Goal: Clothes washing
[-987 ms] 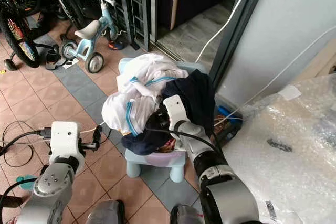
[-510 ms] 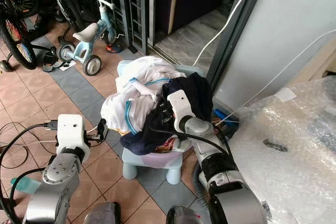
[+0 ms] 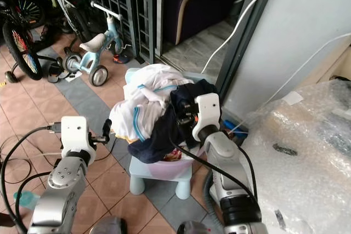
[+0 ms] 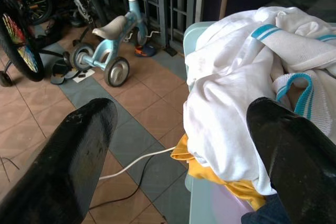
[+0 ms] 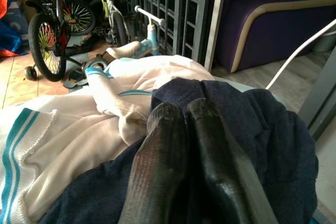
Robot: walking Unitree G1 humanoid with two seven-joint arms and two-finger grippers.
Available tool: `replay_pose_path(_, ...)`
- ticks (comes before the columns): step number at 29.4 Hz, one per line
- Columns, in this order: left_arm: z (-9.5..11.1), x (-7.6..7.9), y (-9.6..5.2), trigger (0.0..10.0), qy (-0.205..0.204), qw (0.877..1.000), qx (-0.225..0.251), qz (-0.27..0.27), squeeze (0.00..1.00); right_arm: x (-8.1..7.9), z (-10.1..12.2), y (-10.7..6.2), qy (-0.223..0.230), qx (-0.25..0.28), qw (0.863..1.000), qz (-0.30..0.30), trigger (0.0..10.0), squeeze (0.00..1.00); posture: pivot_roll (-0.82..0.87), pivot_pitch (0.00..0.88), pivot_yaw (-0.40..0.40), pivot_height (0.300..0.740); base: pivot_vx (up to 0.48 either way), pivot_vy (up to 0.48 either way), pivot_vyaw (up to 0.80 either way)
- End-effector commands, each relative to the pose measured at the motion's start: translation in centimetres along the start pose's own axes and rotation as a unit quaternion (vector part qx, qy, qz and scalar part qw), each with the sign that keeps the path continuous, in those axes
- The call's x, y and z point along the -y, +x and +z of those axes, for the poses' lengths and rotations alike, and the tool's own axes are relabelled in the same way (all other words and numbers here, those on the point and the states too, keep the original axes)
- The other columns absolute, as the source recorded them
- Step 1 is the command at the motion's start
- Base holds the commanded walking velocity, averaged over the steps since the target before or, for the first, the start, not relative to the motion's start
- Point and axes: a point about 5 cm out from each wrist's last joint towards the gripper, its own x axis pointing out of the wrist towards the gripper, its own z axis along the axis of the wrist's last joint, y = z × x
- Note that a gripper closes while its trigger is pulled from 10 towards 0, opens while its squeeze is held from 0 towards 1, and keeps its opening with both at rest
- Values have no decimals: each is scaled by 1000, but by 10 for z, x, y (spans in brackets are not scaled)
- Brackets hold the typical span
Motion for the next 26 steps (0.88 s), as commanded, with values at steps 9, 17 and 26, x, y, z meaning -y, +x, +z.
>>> replay_pose_path(9, -5, -1, -5, 10000, 5, 1000, -7, -2, 0, 11, -24, 4, -60, -93, 994, -20, 10000, 1000, 40, 0, -13, 740, 0, 0, 0)
replay_pose_path(17, -8, -6, -18, 10000, 9, 1000, -17, -1, 0, 14, -22, 26, -122, -108, 987, 0, 10000, 1000, 75, 20, -13, 740, 0, 0, 0)
replay_pose_path(26, -10, -14, -42, 10000, 25, 999, -39, 4, 0, 23, -22, 47, -169, -129, 976, -56, 10000, 1000, 139, 97, -16, 740, 0, 0, 0)
